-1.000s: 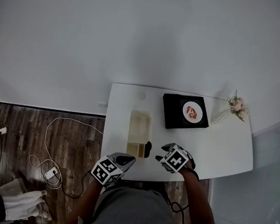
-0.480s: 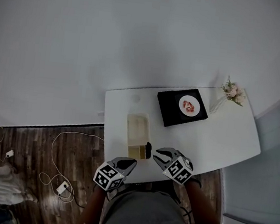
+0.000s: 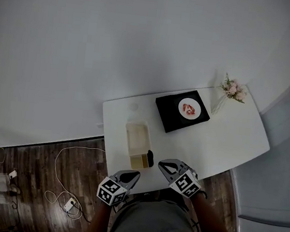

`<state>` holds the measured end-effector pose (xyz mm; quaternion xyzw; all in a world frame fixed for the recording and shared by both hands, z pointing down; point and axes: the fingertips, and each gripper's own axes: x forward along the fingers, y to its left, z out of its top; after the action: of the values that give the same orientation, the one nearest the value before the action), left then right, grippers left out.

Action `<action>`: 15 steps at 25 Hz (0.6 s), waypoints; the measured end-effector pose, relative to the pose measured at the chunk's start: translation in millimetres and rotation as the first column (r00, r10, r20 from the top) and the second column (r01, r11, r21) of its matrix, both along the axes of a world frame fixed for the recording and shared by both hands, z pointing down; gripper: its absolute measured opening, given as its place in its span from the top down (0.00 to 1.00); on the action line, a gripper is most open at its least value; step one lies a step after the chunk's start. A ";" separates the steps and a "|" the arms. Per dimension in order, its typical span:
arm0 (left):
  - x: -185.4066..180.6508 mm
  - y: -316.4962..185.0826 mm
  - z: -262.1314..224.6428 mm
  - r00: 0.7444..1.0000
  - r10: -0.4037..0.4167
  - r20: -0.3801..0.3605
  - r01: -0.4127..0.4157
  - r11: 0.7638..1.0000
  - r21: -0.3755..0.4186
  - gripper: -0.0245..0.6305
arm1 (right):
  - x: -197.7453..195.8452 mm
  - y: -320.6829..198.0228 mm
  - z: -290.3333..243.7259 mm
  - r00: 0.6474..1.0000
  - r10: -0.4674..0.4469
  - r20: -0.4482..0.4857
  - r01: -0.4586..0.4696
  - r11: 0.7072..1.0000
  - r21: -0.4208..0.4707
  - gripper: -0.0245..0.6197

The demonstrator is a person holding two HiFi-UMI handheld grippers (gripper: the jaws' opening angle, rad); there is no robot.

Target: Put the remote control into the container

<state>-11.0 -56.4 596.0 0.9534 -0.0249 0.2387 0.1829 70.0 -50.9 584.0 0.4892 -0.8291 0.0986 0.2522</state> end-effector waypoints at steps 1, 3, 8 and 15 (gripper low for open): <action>0.6 0.4 -1.4 1.000 -0.002 -0.008 0.002 1.000 0.001 0.96 | 0.7 1.2 -0.6 1.000 0.005 0.002 -0.005 1.000 0.009 0.94; 1.3 0.5 -2.9 1.000 -0.005 -0.023 0.005 1.000 0.003 0.96 | 1.4 3.4 -0.9 0.999 0.018 0.029 -0.019 1.000 0.013 0.94; 4.0 -1.9 -10.9 0.999 0.000 -0.044 0.001 1.000 0.023 0.96 | -1.6 6.6 -1.2 0.990 0.052 0.131 -0.053 0.999 0.001 0.94; 6.1 -3.5 -16.6 0.998 -0.001 -0.055 0.003 0.999 0.036 0.96 | -11.9 9.7 0.6 0.985 0.042 0.166 -0.042 0.999 -0.002 0.94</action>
<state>-5.0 -59.9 579.4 0.9627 -0.0248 0.2116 0.1666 58.1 -41.2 584.6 0.4967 -0.8368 0.1435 0.1800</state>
